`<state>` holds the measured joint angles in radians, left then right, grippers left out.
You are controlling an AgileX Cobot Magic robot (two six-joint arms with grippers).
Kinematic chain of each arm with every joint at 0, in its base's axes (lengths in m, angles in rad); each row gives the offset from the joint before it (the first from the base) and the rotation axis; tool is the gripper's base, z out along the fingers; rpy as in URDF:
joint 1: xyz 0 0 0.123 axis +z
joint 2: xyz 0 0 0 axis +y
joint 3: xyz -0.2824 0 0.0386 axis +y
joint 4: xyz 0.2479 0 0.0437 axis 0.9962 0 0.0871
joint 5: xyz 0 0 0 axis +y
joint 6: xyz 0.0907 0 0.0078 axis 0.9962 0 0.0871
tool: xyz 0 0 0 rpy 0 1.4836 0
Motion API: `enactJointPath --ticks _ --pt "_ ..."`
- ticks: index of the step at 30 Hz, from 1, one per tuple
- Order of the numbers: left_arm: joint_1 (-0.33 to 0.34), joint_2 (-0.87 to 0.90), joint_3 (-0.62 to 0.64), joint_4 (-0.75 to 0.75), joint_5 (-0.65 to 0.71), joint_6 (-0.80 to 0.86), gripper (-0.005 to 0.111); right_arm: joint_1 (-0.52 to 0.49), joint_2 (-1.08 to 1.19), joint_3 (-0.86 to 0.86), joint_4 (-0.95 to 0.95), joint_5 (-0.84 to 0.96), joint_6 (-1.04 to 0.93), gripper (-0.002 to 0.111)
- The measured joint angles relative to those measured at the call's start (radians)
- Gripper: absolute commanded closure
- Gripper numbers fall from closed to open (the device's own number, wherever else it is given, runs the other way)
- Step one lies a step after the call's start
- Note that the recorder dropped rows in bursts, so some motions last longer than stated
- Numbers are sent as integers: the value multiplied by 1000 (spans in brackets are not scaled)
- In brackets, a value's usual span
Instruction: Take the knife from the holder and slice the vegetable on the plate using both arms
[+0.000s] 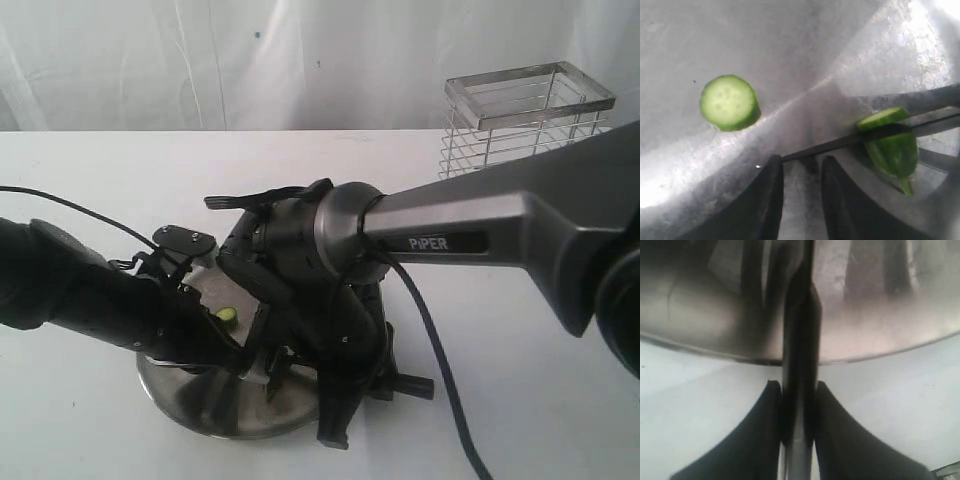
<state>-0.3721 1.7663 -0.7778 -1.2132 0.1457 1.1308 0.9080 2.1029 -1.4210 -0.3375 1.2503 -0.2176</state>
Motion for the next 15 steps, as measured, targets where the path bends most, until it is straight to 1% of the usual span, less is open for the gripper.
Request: enactJointPath --ticks 5,7,9,10,13,15 --pt "-2 -51 30 7 101 -27 73 2 -2 0 23 -23 11 108" --pt "-2 -76 46 7 110 -31 73 4 -2 0 24 -23 13 108" --pt "-2 -89 66 9 112 -41 68 6 -2 0 24 -23 13 108" --pt "-2 -94 74 9 113 -45 62 6 -2 0 24 -23 13 108" --pt "-2 -94 103 -1 113 -50 50 8 -2 0 24 -23 13 108" --pt "-2 -94 119 -30 113 -50 47 8 -2 0 24 -23 13 108"
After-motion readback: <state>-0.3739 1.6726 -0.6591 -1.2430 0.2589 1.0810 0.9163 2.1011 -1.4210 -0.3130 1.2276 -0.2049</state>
